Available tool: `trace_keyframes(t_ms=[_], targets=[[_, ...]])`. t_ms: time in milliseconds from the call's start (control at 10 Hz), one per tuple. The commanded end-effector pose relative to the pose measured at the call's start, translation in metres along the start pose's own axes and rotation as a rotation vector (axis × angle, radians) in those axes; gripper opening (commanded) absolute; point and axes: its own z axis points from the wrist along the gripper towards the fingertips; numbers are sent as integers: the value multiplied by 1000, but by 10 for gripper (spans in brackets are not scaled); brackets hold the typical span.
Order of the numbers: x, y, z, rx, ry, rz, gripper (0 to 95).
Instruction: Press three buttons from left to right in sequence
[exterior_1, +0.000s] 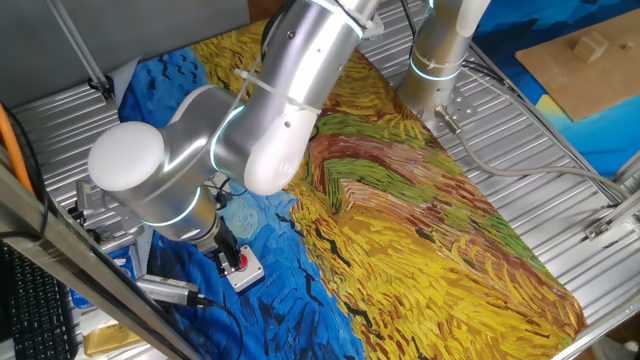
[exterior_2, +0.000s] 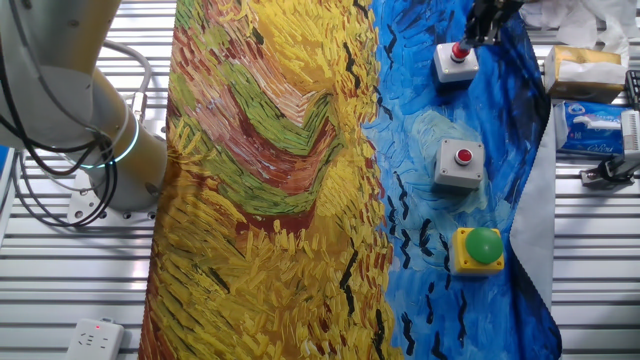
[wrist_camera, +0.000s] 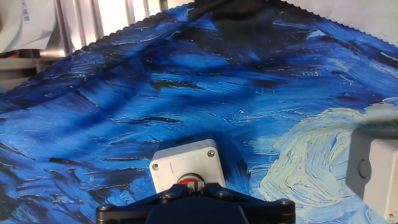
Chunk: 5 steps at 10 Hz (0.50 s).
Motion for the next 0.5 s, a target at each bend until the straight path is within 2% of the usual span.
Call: trace_keyframes(t_ms=[100, 500], targets=[[-1, 1, 3, 1, 1, 1, 0], [-3, 2, 15, 5, 9, 4, 0]])
